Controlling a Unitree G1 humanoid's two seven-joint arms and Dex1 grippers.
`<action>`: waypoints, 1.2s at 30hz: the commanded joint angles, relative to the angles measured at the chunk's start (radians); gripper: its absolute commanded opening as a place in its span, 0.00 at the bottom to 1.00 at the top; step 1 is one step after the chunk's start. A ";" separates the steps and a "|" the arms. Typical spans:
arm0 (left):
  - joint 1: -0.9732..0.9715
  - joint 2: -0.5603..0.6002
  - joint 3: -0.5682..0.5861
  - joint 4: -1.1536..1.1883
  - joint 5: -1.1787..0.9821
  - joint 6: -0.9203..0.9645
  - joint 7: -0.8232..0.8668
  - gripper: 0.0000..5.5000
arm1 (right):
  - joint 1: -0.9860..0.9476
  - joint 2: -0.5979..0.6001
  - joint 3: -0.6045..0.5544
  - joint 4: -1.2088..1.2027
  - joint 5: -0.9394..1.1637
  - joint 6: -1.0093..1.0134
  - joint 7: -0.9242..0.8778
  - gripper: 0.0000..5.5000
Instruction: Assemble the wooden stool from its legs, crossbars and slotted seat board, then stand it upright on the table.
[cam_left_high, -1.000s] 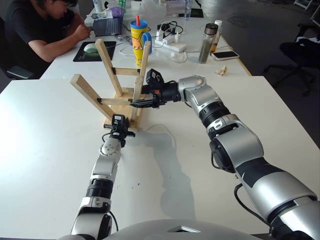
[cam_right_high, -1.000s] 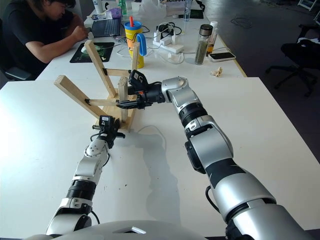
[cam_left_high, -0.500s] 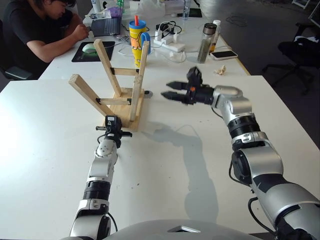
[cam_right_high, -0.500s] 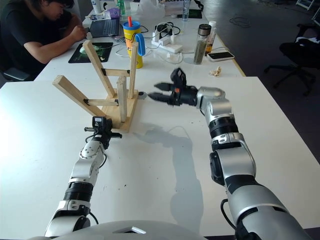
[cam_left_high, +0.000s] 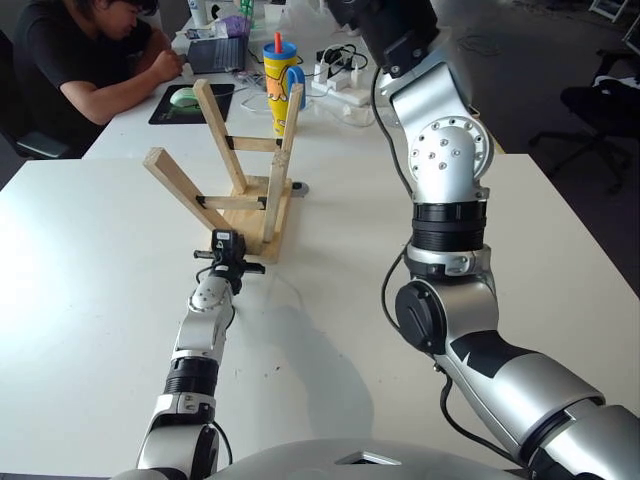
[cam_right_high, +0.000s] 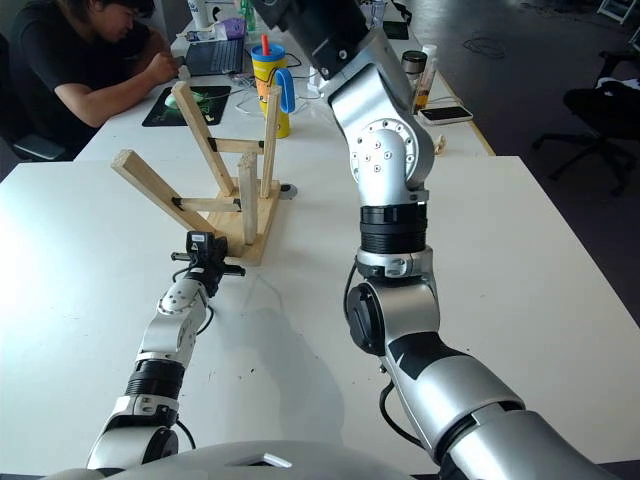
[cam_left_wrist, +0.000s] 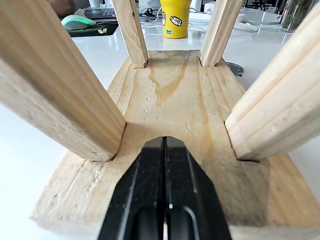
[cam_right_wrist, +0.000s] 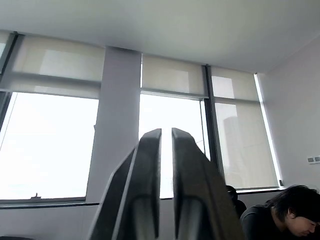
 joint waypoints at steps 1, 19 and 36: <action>0.095 -0.015 -0.012 0.135 0.005 0.123 0.005 0.00 | 0.047 0.066 0.116 0.242 -0.154 0.005 -0.101 0.00; 0.162 -0.059 0.007 0.078 -0.021 0.131 0.045 0.00 | -0.012 -0.005 0.012 -0.179 0.070 0.063 -0.184 0.00; 0.146 -0.055 0.002 0.072 -0.021 0.135 0.034 0.00 | 0.304 0.012 0.156 -0.080 0.008 0.281 -0.327 0.00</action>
